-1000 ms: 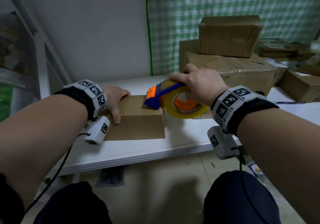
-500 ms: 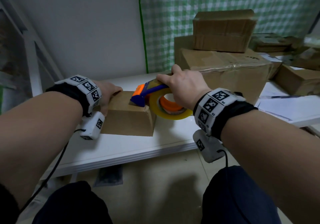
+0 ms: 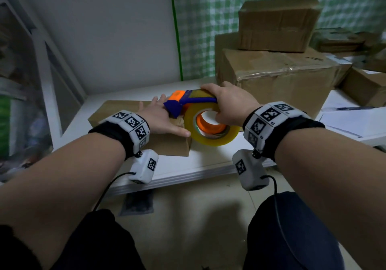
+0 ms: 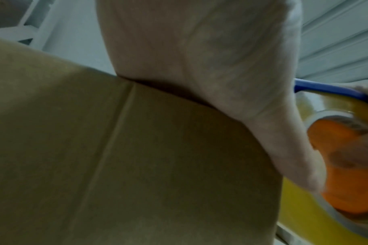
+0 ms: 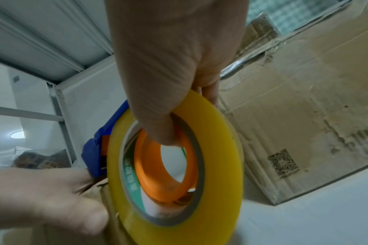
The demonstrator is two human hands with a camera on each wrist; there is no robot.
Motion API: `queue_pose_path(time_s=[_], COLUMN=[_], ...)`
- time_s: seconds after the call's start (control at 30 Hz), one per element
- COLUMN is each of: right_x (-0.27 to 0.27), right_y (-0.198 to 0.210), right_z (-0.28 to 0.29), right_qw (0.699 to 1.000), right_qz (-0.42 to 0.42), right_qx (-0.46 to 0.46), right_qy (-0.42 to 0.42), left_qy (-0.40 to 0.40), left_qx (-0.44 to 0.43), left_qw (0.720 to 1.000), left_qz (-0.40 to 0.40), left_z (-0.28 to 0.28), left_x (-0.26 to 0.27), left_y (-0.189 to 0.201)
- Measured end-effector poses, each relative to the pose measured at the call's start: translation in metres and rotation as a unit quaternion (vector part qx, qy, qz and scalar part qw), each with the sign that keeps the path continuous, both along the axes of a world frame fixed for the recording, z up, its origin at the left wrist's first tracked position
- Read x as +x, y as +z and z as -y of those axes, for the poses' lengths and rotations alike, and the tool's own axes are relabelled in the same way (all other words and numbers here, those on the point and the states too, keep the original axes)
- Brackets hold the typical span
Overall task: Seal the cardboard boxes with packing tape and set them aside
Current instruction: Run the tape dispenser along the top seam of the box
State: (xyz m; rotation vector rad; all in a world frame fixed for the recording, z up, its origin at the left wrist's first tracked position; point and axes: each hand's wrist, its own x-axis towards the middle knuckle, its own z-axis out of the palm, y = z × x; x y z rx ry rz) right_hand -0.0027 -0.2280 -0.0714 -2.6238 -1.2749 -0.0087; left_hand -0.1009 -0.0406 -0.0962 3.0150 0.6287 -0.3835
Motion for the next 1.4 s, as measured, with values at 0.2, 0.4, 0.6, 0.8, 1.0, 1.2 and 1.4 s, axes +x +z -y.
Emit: queue_pose_path(time_s=[0.2, 0.4, 0.6, 0.8, 1.0, 1.2, 1.4], right_x=[0.005, 0.004, -0.007, -0.015, -0.017, -0.007, -0.017], right_y=[0.005, 0.006, -0.001, -0.016, -0.003, -0.005, -0.001], right_z=[-0.003, -0.006, -0.01, -0.002, 0.016, 0.061, 0.048], right_qw=[0.992, 0.941, 0.899, 0.817, 0.788, 0.81, 0.846], right_qz=[-0.125, -0.339, -0.437, -0.569, -0.596, -0.57, -0.514], right_qx=[-0.007, 0.003, 0.019, 0.095, 0.154, 0.13, 0.127], right_qy=[-0.014, 0.011, 0.031, 0.009, -0.012, -0.038, -0.068], left_qy=[-0.036, -0.052, -0.052, -0.045, -0.047, -0.061, -0.041], left_qx=[0.014, -0.009, -0.075, -0.082, -0.078, -0.055, -0.044], left_qw=[0.999, 0.999, 0.996, 0.995, 0.996, 0.996, 0.996], left_qz=[0.034, -0.01, 0.01, 0.02, 0.02, -0.044, -0.064], left_z=[0.003, -0.008, -0.021, -0.024, -0.03, -0.021, -0.016], left_x=[-0.002, -0.006, -0.013, -0.012, -0.008, -0.005, -0.002], left_y=[-0.006, -0.001, 0.001, -0.003, -0.004, 0.006, 0.01])
